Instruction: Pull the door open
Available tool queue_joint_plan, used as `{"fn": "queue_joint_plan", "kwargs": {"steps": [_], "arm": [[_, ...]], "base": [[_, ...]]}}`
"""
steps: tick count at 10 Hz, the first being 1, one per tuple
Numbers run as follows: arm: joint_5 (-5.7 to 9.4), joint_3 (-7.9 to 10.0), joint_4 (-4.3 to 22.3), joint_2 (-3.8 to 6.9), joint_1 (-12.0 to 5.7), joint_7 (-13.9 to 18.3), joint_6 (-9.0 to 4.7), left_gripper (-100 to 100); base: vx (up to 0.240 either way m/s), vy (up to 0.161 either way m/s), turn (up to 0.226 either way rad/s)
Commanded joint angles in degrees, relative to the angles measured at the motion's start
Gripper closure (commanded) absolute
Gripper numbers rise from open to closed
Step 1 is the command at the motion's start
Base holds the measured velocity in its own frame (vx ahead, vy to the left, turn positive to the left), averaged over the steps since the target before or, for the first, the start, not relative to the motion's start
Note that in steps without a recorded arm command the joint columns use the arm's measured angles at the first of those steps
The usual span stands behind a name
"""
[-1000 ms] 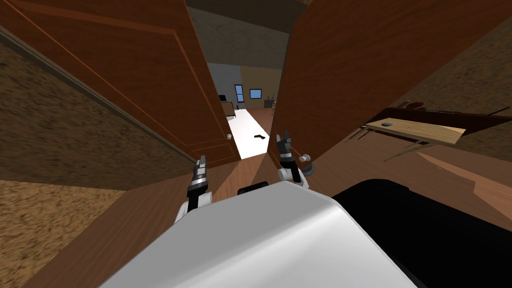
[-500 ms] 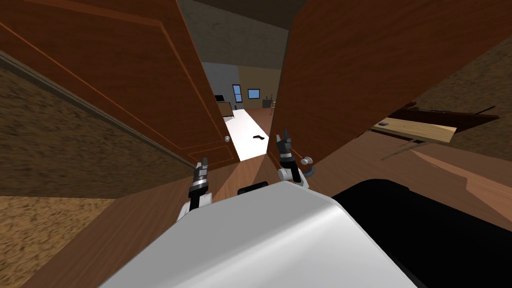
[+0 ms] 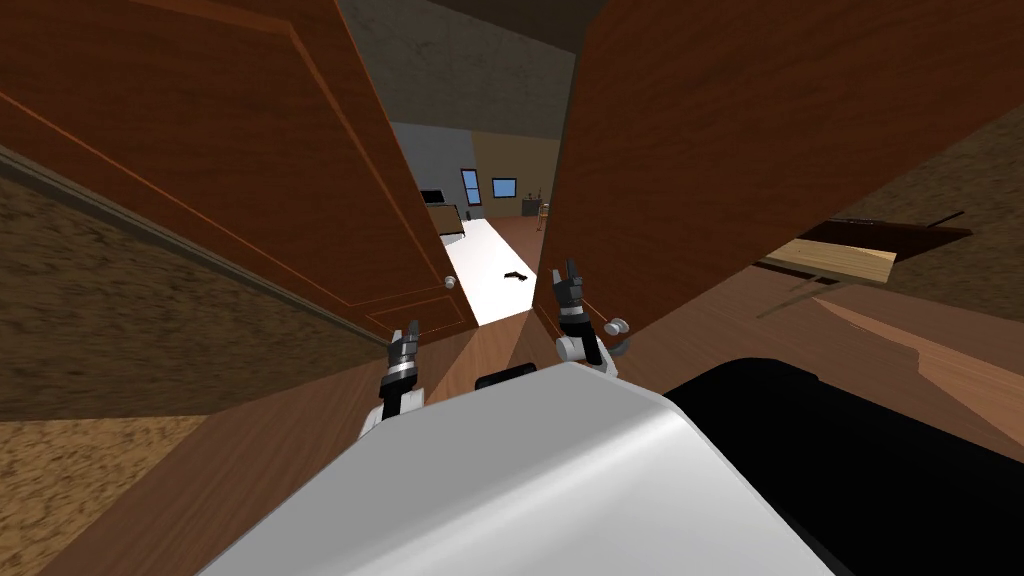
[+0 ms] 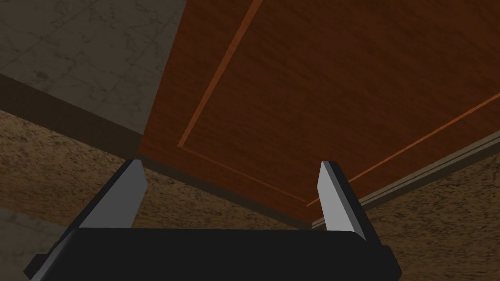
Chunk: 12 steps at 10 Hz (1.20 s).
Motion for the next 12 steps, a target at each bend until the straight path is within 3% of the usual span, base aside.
{"fn": "queue_joint_plan", "kwargs": {"steps": [1,12], "arm": [[-0.45,0.87,2.59,0.05,-0.63,-2.33,-0.93,-100],[-3.76,5.44,16.15,-1.46,-4.11,-16.34,-4.62,-100]], "base": [[0.11,-0.015,-0.054],[0.103,-0.001,-0.044]]}}
